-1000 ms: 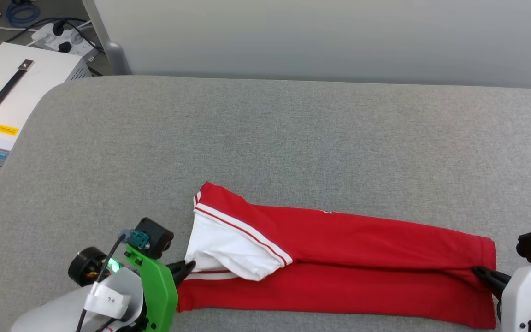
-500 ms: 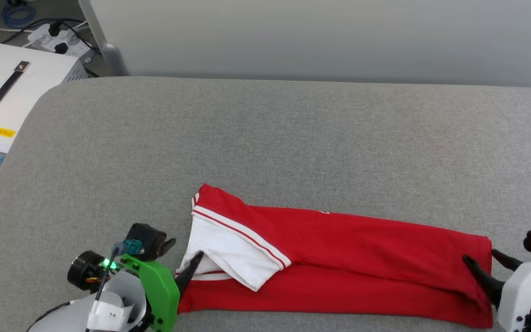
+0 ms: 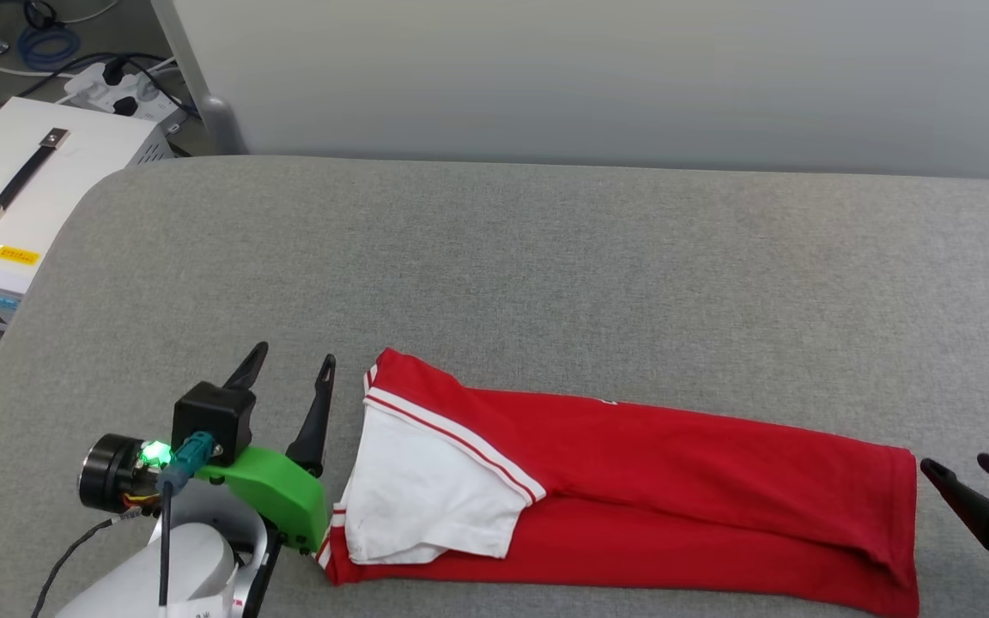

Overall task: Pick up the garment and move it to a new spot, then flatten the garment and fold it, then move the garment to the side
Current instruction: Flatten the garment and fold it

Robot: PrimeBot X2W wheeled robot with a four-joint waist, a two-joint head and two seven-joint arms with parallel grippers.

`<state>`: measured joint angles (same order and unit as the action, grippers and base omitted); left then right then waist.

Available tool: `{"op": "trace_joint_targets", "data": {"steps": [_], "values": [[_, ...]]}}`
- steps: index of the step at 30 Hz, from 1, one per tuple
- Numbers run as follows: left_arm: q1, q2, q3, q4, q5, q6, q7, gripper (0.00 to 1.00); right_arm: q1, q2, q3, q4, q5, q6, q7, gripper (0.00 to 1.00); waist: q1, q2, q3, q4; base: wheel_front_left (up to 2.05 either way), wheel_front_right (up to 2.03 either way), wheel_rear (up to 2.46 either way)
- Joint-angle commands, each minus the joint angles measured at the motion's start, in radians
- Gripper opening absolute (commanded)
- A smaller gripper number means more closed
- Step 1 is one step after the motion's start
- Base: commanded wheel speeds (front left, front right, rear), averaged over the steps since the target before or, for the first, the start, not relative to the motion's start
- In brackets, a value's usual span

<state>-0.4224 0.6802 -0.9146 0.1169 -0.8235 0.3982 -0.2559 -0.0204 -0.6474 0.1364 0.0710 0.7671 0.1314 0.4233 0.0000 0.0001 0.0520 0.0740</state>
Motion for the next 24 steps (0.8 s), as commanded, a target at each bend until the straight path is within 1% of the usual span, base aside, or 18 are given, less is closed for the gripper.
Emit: {"op": "trace_joint_targets", "data": {"steps": [1, 4, 6, 10, 11, 13, 19, 21, 24], "values": [[0.051, -0.019, 0.047, -0.018, 0.044, 0.016, -0.005, 1.0, 0.019, -0.012, -0.005, 0.005, 0.032, -0.001, 0.038, 1.0, 0.0, -0.0001, 0.008, 0.008, 0.0, 0.0, 0.0], [0.126, -0.054, 0.154, -0.049, 0.133, 0.03, -0.006, 1.0, 0.029, -0.037, -0.007, 0.021, 0.082, -0.001, 0.117, 1.0, 0.0, -0.0001, 0.018, 0.019, 0.0, 0.0, 0.0], [0.171, -0.081, 0.222, -0.063, 0.184, 0.029, -0.006, 1.0, 0.029, -0.038, -0.018, 0.037, 0.112, -0.001, 0.141, 1.0, 0.0, -0.0001, 0.026, 0.028, 0.0, 0.0, 0.0], [0.257, -0.136, 0.343, -0.093, 0.281, 0.022, -0.006, 1.0, 0.023, -0.024, -0.014, 0.062, 0.155, -0.001, 0.163, 1.0, 0.0, -0.0001, 0.042, 0.045, 0.0, 0.0, 0.0], [0.274, -0.149, 0.368, -0.098, 0.3, 0.015, -0.006, 1.0, 0.022, -0.02, -0.012, 0.066, 0.162, -0.001, 0.163, 1.0, 0.0, -0.0001, 0.046, 0.049, 0.0, 0.0, 0.0], [0.313, -0.179, 0.406, -0.121, 0.345, 0.017, -0.006, 1.0, 0.016, -0.01, -0.008, 0.076, 0.174, -0.001, 0.154, 1.0, 0.0, -0.0001, 0.054, 0.06, 0.0, 0.0, 0.0], [0.377, -0.261, 0.521, -0.125, 0.439, -0.046, -0.006, 1.0, -0.005, 0.007, 0.029, 0.118, 0.185, -0.001, 0.137, 1.0, 0.0, -0.0001, 0.085, 0.085, 0.0, 0.0, 0.0], [0.394, -0.3, 0.541, -0.136, 0.466, -0.055, -0.006, 1.0, -0.016, 0.015, 0.044, 0.144, 0.182, -0.001, 0.126, 1.0, 0.0, -0.0001, 0.093, 0.093, 0.0, 0.0, 0.0], [0.396, -0.336, 0.588, -0.117, 0.5, -0.105, -0.006, 1.0, -0.036, 0.029, 0.07, 0.188, 0.172, -0.001, 0.112, 1.0, 0.0, -0.0001, 0.112, 0.104, 0.0, 0.0, 0.0]]}}
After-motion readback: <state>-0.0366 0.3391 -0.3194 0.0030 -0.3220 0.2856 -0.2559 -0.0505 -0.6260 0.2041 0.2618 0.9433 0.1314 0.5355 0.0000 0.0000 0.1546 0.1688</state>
